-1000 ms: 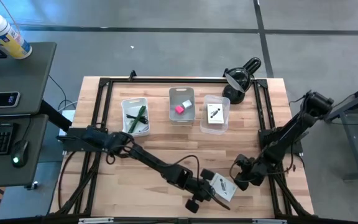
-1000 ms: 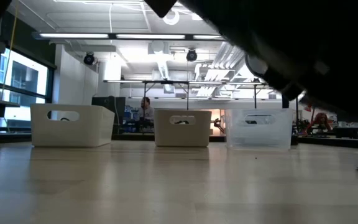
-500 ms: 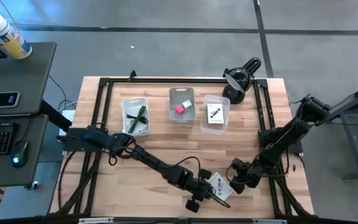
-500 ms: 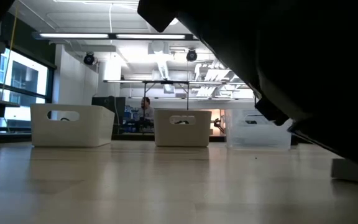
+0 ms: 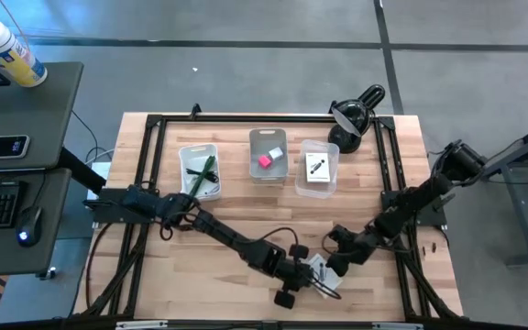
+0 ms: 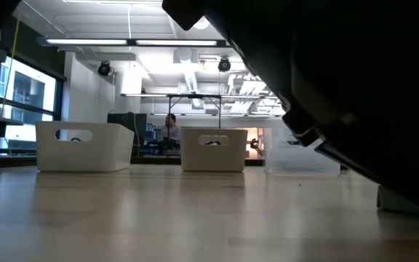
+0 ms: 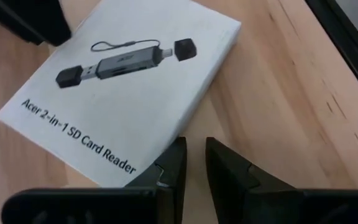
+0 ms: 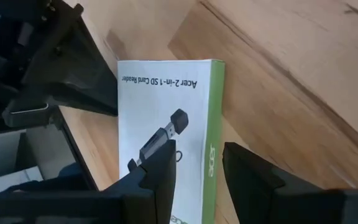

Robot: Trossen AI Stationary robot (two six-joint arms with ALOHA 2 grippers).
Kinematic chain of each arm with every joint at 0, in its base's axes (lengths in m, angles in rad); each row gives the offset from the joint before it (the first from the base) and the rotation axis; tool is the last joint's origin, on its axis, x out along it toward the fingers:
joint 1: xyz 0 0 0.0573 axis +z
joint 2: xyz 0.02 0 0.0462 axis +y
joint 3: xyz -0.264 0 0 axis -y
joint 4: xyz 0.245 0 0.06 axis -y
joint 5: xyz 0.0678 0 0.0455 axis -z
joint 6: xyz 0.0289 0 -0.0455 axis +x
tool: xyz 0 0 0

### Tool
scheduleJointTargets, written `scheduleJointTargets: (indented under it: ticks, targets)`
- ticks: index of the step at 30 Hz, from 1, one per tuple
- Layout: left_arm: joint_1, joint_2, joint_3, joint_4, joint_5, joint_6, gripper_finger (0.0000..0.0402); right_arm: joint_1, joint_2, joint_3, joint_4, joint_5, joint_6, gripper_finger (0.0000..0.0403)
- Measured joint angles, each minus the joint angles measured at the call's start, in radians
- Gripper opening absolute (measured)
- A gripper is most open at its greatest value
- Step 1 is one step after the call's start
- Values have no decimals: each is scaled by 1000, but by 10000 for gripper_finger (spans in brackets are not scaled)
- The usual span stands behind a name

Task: Pick and place items into bin
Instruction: Put the card reader box into the transparent bin

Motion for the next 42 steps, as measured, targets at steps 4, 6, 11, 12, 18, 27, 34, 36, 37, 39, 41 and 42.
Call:
scheduleJointTargets:
  ticks: [4,6,11,12,18,27,34,36,37,39,41,42]
  targets:
    - [13,-3,-2,-7,-4,-8,51,-7,0,0,0,-39,-8,123]
    - [20,-3,-2,-8,-4,-28,51,1,0,0,-5,-50,1,123]
    - [28,-2,-2,-8,-4,-34,51,65,0,0,-74,-66,71,123]
    - [28,-2,-3,-7,-2,-32,51,80,-1,0,-84,-65,88,123]
    - [30,-2,-5,10,21,-32,51,139,-18,0,-141,-26,153,123]
    - [31,-20,-9,38,24,-40,51,141,-18,2,-157,-44,164,123]
    - [25,-25,-9,94,64,-43,51,162,-90,1,-225,-39,172,123]
    - [20,-25,-9,95,75,-43,51,167,-119,0,-294,-42,184,123]
    - [15,-25,-9,94,77,-43,51,169,-133,0,-321,-44,190,123]
    - [8,-25,-8,95,79,-43,51,169,-151,0,-352,-46,194,123]
    - [5,-26,-8,96,82,-44,51,166,-152,0,-373,-45,194,123]
    - [2,-26,-8,98,80,-43,51,163,-148,0,-377,-45,193,123]
